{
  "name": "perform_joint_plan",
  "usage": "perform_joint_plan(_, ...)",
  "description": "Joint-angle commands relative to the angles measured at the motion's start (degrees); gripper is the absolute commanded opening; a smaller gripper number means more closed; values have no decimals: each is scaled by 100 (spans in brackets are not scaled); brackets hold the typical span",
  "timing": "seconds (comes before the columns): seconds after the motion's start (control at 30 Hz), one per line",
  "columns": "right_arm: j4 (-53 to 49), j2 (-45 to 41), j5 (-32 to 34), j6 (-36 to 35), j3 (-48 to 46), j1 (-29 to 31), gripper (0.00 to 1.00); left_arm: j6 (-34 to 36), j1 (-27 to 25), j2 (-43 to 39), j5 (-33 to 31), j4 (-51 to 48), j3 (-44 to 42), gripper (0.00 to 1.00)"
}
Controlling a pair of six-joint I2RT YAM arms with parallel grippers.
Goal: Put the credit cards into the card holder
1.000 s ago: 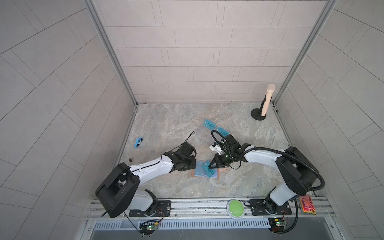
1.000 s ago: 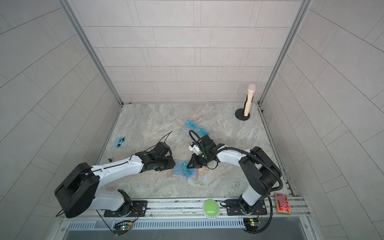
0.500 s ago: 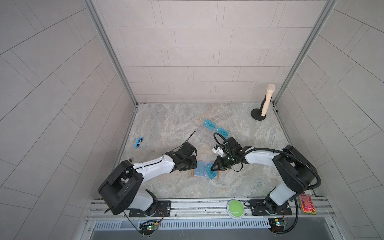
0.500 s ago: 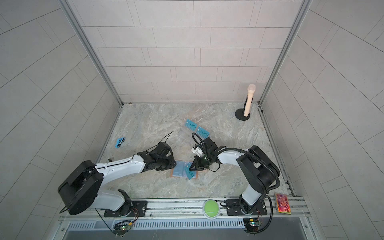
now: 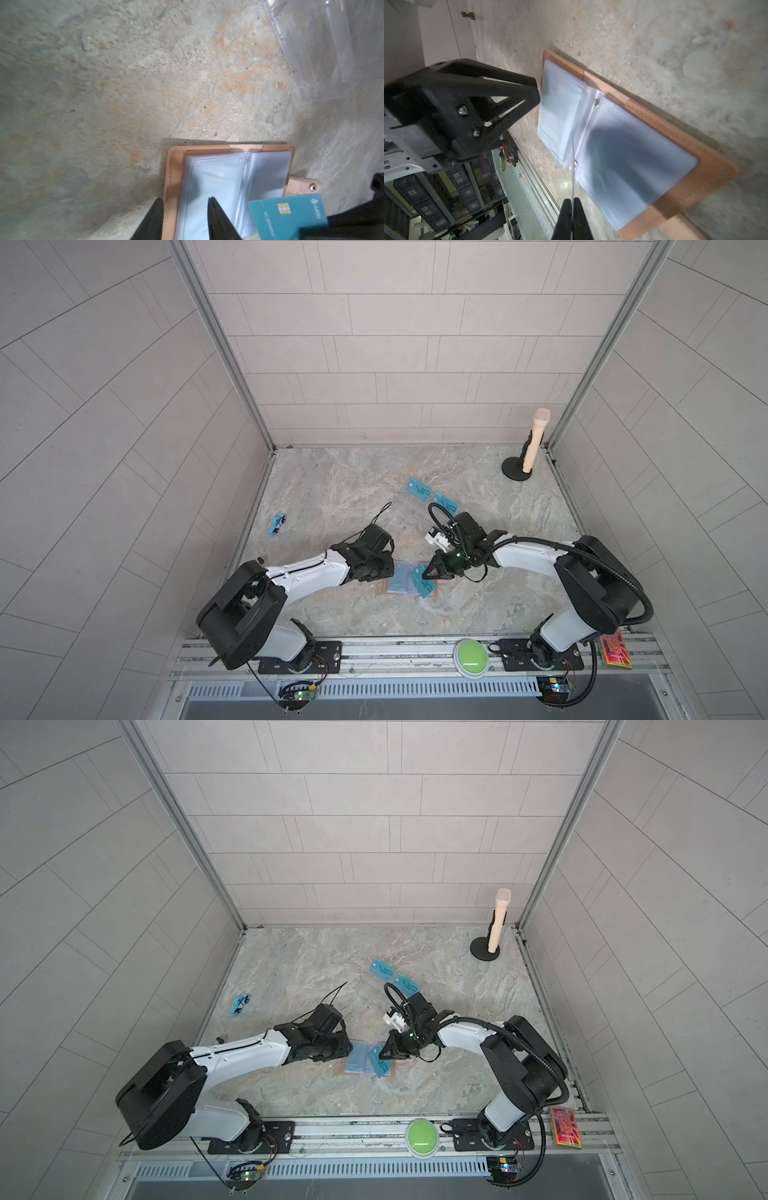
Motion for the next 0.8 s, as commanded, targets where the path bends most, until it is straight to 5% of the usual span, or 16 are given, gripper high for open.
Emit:
perform_joint_plan(0.0, -99, -80, 65, -56, 82, 49, 0, -27, -20, 71, -24, 28, -59, 38)
perform_joint_plan(0.77, 188, 350, -28, 71, 156, 159, 0, -36, -21, 2, -18, 10, -110, 38)
